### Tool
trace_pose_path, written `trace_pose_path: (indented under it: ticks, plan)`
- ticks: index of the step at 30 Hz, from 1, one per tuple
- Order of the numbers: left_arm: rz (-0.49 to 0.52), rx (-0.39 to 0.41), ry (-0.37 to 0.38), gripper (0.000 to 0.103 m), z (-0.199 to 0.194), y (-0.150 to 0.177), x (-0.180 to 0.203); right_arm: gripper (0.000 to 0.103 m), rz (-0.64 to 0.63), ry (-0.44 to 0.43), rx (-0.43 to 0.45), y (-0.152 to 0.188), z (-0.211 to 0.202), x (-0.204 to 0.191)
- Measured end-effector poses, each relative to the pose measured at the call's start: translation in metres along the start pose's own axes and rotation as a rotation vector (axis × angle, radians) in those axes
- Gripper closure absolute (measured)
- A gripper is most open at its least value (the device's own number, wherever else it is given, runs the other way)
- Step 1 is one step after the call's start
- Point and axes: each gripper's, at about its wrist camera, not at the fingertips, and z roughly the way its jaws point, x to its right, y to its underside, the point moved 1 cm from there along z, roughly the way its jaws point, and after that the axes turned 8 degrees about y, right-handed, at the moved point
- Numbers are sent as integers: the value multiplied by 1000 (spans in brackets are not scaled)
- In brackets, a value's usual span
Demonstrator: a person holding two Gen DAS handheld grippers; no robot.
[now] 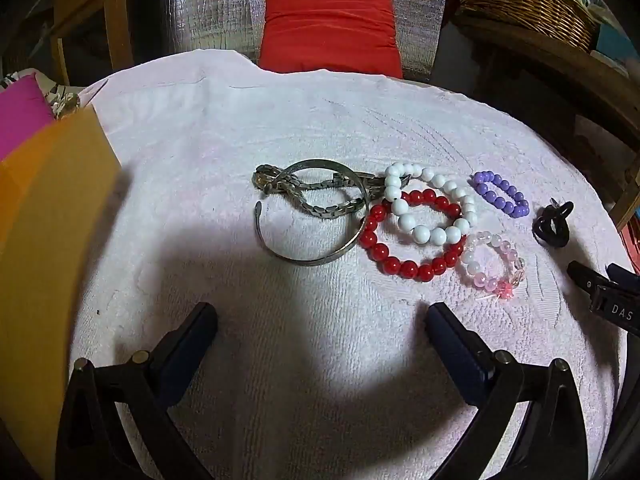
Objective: Organize jewelry
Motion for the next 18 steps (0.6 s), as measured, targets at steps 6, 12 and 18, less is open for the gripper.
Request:
trace_pose_path:
  ticks: [6,12,18]
  plan:
    - [1,0,-1,0,0,-1,0,0,-1,6,1,1,1,-1]
    - [-1,-1,0,0,3,-1,0,0,63,10,-73,3,-8,3]
    - [-3,3,0,0,2,-1,0,0,20,-55,-181,8,-14,9]
